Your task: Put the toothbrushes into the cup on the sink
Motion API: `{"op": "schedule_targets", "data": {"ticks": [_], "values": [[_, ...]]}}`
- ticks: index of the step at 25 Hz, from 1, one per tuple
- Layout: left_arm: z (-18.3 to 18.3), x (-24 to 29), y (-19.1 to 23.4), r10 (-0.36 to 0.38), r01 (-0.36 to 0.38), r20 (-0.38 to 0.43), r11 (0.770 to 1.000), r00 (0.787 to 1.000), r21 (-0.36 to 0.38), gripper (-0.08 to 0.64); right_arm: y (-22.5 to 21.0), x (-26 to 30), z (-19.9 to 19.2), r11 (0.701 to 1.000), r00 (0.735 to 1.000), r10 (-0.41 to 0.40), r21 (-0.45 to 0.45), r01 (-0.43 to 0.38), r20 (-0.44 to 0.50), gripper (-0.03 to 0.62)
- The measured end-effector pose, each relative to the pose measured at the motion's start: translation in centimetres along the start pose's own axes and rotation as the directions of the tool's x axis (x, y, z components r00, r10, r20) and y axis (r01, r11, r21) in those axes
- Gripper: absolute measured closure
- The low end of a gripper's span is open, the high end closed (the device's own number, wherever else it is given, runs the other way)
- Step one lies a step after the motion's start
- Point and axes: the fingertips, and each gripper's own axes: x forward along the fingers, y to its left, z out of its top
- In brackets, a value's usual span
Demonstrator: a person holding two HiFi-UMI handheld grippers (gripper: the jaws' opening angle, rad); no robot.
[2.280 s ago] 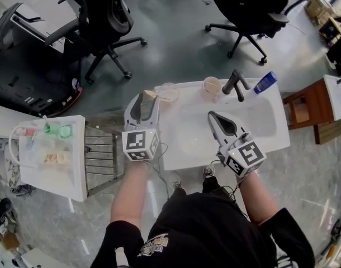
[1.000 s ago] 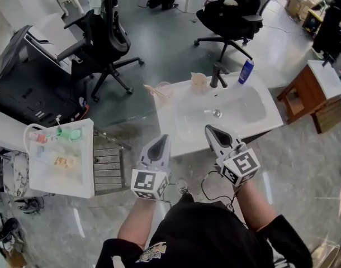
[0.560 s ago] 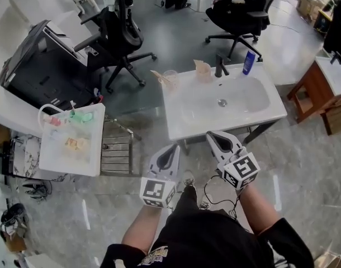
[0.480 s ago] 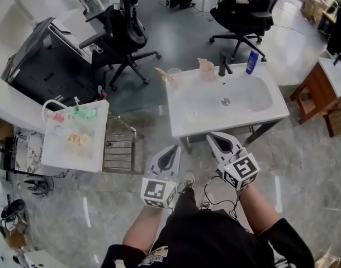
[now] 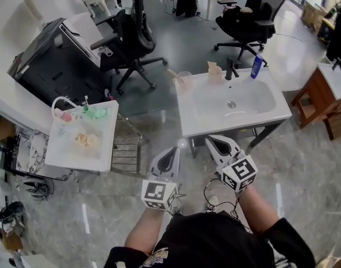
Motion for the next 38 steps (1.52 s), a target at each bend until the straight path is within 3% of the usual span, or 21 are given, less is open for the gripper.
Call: {"op": "schedule_targets", "data": {"ticks": [7,17,38], "values": [[0.0,-1.6,2.6,-0.097,0.098,0.021,0.995,0.995,-0.012,0.555,3.7,0.9,-0.5,0.994,0.995,-0.104,-0.02,0.104,-0.004,0.586],[0.0,-2.7,2.8,-0.248,0.248,0.034,0.968,0.968,-0.026,0.555,5.4,-0.7,-0.5,0.963,0.963,-0.269,-0.004,0.269,-0.002,0.586],[0.8,-4.0,3.0,-0.278,0.279,0.052,0.96,0.959,-0.012,0.555,6.6,-1.4,-0.2,0.952,0.952,-0.307,-0.008,0.307,0.003,0.587]]}}
